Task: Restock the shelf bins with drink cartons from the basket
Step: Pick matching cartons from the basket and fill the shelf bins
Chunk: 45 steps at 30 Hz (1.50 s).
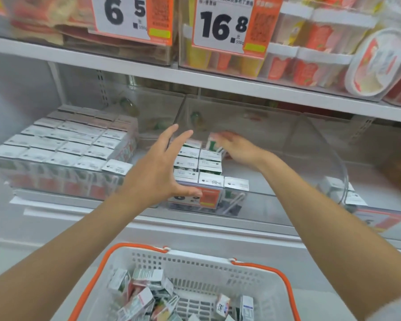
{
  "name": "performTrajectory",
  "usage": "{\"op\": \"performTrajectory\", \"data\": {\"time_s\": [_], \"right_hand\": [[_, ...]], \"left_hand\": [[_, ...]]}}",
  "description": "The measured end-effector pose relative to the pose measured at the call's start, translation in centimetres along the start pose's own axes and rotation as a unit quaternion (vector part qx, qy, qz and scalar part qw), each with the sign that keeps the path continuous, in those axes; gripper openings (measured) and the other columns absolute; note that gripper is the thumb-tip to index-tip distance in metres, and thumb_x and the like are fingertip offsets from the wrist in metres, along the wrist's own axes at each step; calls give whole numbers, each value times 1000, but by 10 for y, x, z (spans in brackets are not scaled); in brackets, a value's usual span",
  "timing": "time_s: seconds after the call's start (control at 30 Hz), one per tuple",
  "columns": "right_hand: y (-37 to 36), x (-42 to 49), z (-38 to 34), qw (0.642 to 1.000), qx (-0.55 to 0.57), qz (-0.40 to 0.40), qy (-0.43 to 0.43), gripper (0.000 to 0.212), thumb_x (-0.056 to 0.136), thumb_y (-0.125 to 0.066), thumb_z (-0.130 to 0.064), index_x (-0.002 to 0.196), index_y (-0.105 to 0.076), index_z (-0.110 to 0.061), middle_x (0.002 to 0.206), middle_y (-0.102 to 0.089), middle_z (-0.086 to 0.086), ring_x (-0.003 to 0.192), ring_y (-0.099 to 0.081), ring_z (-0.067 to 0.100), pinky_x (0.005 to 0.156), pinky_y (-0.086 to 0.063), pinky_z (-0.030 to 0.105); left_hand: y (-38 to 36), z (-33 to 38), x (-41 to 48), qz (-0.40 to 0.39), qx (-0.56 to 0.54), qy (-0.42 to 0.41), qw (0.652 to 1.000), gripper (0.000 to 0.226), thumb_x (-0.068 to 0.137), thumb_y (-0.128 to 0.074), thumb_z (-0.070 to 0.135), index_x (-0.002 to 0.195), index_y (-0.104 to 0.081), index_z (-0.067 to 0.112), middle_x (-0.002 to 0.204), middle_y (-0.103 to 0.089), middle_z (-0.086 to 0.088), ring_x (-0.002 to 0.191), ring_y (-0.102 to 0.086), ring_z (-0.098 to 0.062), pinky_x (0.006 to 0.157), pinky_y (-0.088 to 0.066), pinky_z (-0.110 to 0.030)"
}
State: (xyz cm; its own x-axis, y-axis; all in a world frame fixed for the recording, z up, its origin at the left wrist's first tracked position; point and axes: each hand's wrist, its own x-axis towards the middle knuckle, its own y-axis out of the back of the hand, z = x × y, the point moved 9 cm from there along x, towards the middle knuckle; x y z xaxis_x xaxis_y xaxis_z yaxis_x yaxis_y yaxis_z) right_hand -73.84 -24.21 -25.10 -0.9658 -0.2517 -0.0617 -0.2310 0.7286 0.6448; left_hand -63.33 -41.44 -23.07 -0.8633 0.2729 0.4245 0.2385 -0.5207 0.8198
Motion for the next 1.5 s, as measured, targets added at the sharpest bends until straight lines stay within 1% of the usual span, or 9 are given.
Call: {"op": "performTrajectory", "data": {"time_s": [0.17, 0.3, 0.43, 0.53, 0.73, 1.0, 1.27, 1.37, 1.5], "right_hand": [[-42, 4, 12, 990, 8, -133, -55, 73, 91, -43, -66, 152, -21, -31, 149, -40, -4, 129, -46, 18, 100, -46, 35], [-15, -12, -11, 999, -36, -38, 15, 74, 92, -51, -59, 153, -20, -32, 160, -25, -3, 144, -28, 19, 117, -26, 36], [7, -72, -53, 968, -87, 175, 159, 35, 90, -63, -32, 124, -60, -22, 115, -56, -5, 107, -54, 13, 96, -44, 29], [-12, -132, -64, 937, -77, 247, 236, 13, 82, -64, -18, 95, -67, -18, 84, -53, -11, 72, -49, 6, 69, -43, 23], [-142, -180, 59, 996, -75, -10, 52, 15, 88, -62, -18, 103, -67, -19, 92, -63, -3, 79, -58, 16, 78, -50, 33], [-322, -230, 232, 928, -113, -290, -203, 63, 90, -68, -35, 143, -43, -13, 142, -47, 7, 124, -51, 25, 104, -42, 38], [-315, -205, 231, 964, -96, -174, -178, 45, 84, -63, -55, 114, -68, -22, 117, -66, -3, 98, -64, 16, 83, -52, 29], [-284, -193, 197, 956, 104, -226, -155, 14, 88, -67, -30, 100, -73, -32, 115, -71, -2, 100, -66, 29, 85, -56, 36], [-269, -182, 185, 911, 275, -258, -165, 29, 91, -60, -38, 113, -70, -22, 118, -68, -7, 110, -64, 20, 95, -52, 29]], "left_hand": [[0, -1, 0, 8, 21, -1, 1000, 125, 42, -54, 90, 149, -12, 41, 160, -5, 13, 135, -40, -19, 84, -56, -40], [4, 2, -2, 2, 43, 22, 999, 124, 45, -61, 85, 150, -16, 37, 161, -5, 10, 140, -33, -19, 88, -54, -41], [8, 16, -21, 48, 94, 56, 993, 99, 61, -76, 64, 144, -39, 25, 160, -19, -8, 145, -21, -27, 110, -34, -47], [17, 42, -55, 155, 108, 32, 981, 52, 68, -82, 38, 112, -63, 17, 136, -51, -12, 125, -45, -33, 94, -38, -44], [-57, 9, -151, 13, -30, 112, 993, 30, 78, -75, 26, 105, -62, 22, 101, -60, 7, 87, -54, -12, 70, -45, -30], [-151, -95, -295, -243, -82, 315, 914, 34, 83, -70, 36, 114, -57, 32, 106, -57, 14, 73, -52, -4, 68, -42, -21], [-195, -93, -299, -248, -196, 357, 879, 34, 83, -73, 16, 113, -59, 24, 106, -57, 5, 78, -56, -12, 80, -53, -31], [-222, -76, -294, -264, -339, 424, 797, 70, 74, -83, 28, 135, -48, 26, 126, -50, 8, 110, -54, -14, 92, -49, -31], [-243, -68, -309, -259, -503, 530, 632, 84, 67, -87, 19, 139, -45, 19, 121, -63, -3, 99, -70, -19, 85, -58, -36]]}}
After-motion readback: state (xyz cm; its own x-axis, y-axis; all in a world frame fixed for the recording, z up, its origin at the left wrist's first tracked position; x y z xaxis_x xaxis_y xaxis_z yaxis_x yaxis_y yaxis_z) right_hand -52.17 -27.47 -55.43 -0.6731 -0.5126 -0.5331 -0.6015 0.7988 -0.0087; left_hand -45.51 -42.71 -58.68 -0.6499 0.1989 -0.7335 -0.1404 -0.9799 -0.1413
